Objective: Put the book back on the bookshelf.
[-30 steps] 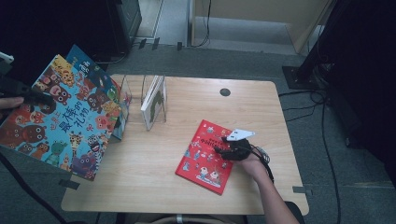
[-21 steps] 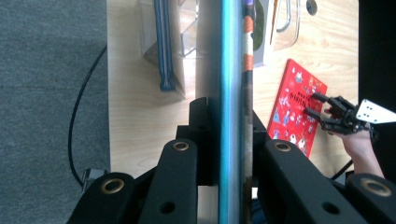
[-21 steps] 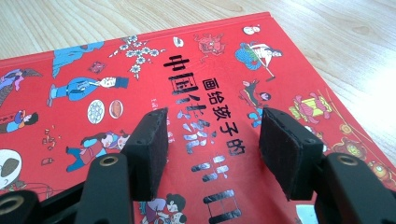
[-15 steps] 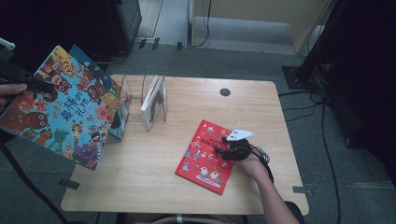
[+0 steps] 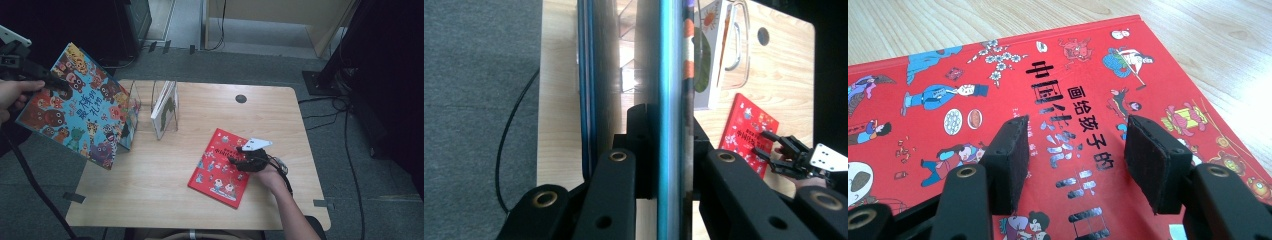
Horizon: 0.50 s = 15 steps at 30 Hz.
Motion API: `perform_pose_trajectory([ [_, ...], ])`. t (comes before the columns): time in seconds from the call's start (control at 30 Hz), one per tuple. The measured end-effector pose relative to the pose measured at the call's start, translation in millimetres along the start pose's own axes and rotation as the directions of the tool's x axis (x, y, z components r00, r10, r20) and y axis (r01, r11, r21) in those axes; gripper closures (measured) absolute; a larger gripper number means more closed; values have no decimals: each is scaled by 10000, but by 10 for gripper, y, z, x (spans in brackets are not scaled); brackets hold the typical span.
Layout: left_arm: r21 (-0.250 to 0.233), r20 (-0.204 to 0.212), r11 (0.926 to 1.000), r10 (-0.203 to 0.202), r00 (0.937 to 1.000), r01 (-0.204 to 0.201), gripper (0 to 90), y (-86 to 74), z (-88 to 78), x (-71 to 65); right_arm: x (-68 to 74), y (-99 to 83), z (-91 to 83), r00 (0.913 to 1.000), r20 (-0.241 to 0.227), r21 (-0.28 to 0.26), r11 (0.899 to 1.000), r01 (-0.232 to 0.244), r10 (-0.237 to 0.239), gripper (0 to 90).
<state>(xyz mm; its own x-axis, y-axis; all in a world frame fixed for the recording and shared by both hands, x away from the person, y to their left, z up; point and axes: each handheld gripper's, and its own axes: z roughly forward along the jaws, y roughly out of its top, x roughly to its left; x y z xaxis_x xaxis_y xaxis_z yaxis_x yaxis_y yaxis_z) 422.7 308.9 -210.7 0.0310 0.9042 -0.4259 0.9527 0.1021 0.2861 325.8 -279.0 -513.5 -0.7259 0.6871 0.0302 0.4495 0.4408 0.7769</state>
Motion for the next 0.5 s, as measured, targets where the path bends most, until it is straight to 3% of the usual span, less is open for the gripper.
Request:
perform_pose_trajectory([
  [0.3,-223,-252,9997,58,9997,-64,811,136,189,-82,12,6,8,10000,-41,-5,10000,45,-45,439],
  [0.5,-263,-283,9997,14,9996,-22,810,203,340,-53,17,8,12,10000,-68,-10,10000,59,-59,443],
])
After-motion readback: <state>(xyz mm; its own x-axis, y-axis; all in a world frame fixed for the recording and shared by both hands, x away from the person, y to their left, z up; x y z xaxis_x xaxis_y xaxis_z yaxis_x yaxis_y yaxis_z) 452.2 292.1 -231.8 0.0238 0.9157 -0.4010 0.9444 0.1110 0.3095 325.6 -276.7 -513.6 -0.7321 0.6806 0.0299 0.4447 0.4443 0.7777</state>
